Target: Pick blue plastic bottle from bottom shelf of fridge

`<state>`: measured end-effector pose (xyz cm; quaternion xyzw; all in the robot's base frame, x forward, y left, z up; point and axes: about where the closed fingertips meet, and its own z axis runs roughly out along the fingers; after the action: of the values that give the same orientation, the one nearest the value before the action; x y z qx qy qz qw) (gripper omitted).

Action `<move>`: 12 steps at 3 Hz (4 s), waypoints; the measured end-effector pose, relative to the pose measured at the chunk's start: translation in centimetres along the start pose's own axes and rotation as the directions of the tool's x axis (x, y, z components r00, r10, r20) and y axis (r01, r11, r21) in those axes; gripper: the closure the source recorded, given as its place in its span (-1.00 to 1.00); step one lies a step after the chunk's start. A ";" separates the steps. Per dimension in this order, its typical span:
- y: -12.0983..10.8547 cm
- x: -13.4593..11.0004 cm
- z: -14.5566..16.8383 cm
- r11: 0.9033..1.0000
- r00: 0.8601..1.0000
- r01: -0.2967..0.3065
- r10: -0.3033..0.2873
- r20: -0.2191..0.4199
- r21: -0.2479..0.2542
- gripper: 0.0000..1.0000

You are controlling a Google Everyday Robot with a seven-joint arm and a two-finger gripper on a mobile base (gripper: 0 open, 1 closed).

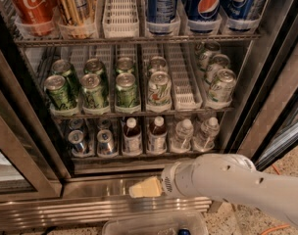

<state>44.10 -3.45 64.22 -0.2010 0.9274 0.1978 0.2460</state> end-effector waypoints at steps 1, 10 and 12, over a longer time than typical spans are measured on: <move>-1.5 -2.3 -0.9 0.995 0.992 -0.061 0.053 0.110 0.072 -1.00; -2.2 -2.3 -0.8 0.989 0.893 -0.147 0.116 0.435 0.037 -1.00; -1.4 -2.5 5.2 0.996 0.883 -0.048 0.007 0.469 0.076 -1.00</move>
Offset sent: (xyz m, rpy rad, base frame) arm 0.0711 -0.0223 0.0813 0.0080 -0.4338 -0.5471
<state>48.74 -1.45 61.04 -0.1237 0.8509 0.2042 0.4679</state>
